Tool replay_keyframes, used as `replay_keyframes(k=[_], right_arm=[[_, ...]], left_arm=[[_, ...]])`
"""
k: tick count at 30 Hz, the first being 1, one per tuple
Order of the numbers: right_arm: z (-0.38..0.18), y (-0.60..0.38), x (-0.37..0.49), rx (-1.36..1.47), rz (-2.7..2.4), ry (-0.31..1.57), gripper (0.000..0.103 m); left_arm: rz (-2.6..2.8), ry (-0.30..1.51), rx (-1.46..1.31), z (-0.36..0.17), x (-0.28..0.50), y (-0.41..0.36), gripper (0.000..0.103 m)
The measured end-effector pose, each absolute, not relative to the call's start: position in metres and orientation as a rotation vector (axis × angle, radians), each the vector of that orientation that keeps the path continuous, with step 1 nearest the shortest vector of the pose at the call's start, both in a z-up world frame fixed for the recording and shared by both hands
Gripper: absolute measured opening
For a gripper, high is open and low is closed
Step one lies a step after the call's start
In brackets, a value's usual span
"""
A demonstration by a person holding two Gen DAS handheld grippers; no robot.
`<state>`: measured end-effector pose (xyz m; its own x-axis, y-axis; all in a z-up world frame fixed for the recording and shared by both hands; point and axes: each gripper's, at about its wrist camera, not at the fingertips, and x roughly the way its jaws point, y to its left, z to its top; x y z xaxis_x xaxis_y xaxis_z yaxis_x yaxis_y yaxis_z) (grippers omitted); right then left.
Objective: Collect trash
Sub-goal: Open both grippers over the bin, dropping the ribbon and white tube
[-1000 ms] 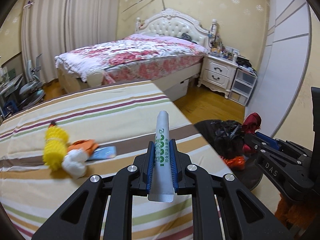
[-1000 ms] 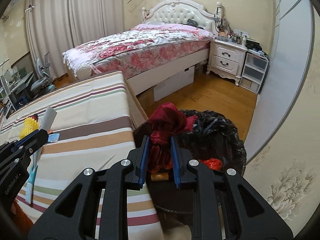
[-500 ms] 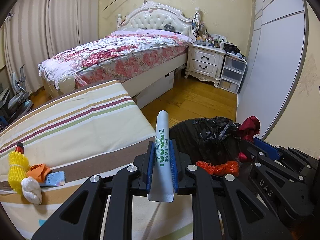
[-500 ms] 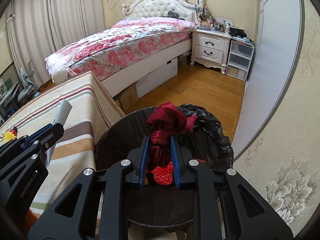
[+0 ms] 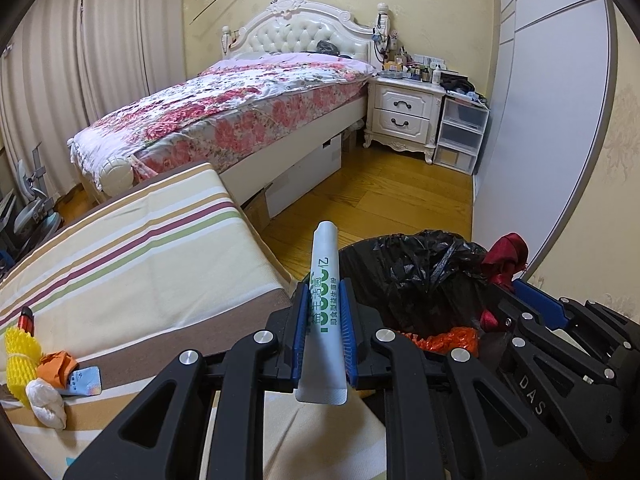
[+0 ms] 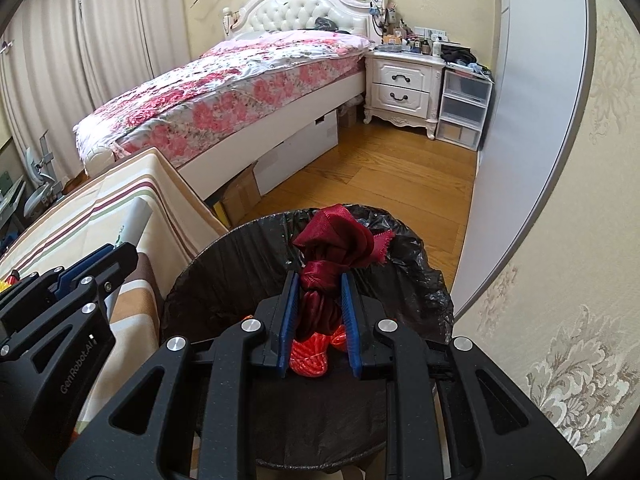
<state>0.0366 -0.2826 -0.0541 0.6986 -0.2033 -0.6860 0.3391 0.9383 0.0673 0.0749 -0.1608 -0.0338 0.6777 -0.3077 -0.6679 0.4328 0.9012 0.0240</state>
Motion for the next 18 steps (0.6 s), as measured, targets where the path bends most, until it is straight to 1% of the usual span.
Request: replay_keyframes(k=[14, 17, 18], right_arm=[[-0.055, -0.288, 0.042, 0.213, -0.334, 0.737, 0.021], [-0.055, -0.289, 0.043, 0.215, -0.344, 0.735, 0.022], [-0.055, -0.288, 0.042, 0.216, -0.345, 0.734, 0.022]], left_arm=[[-0.414, 0.728, 0.206, -0.040, 0.082, -0.172, 0.017], [-0.412, 0.740, 0.212, -0.042, 0.085, -0.174, 0.020], [-0.410, 0.745, 0.213, -0.042, 0.086, -0.174, 0.023]])
